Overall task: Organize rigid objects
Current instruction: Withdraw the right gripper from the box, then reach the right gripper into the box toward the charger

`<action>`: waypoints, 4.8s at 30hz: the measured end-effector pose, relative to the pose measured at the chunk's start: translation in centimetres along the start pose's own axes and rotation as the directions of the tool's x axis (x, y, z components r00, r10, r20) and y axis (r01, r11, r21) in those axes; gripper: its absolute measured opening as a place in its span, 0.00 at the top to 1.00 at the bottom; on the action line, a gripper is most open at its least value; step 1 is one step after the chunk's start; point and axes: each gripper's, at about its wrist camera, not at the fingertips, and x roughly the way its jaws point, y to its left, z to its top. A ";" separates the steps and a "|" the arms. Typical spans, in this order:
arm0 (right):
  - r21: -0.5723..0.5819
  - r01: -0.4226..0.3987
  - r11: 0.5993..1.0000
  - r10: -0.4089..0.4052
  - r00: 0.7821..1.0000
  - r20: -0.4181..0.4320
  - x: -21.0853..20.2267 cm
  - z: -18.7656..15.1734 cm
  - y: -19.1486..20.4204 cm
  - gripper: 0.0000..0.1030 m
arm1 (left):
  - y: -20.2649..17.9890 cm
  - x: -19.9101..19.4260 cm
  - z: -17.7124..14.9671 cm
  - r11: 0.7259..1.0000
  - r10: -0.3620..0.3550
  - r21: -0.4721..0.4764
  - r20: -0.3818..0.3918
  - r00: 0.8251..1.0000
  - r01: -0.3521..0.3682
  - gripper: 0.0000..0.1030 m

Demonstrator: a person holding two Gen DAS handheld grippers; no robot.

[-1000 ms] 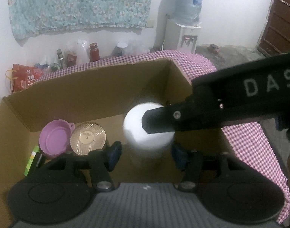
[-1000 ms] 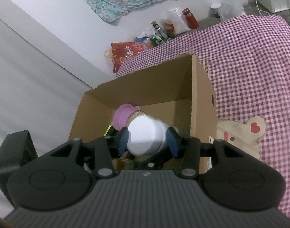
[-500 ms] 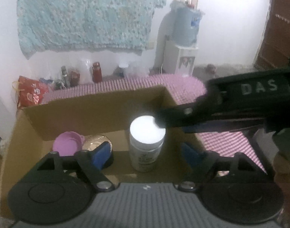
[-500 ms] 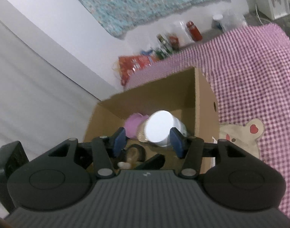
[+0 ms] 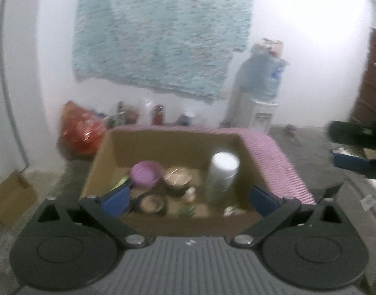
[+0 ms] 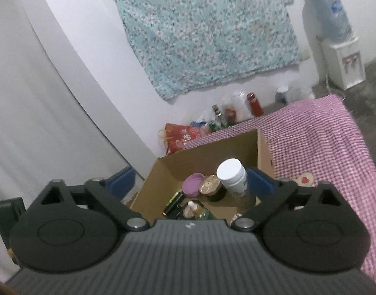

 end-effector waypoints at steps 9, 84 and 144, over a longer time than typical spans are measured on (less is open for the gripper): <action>-0.204 0.359 0.911 -0.359 0.932 0.041 -0.8 -6.8 4.6 0.01 | 2.9 -1.2 -2.5 0.983 0.178 -0.037 -0.026 0.984 -0.179 0.00; -0.337 0.442 0.831 -0.480 0.876 -0.034 9.6 -9.7 7.6 0.01 | 5.4 3.2 -3.1 0.991 0.133 0.026 -0.049 0.990 -0.132 0.01; -0.479 0.050 0.876 -0.267 0.877 -0.398 25.1 -4.4 5.5 0.85 | 10.3 6.1 -2.2 0.993 0.114 -0.033 -0.077 0.991 -0.117 0.00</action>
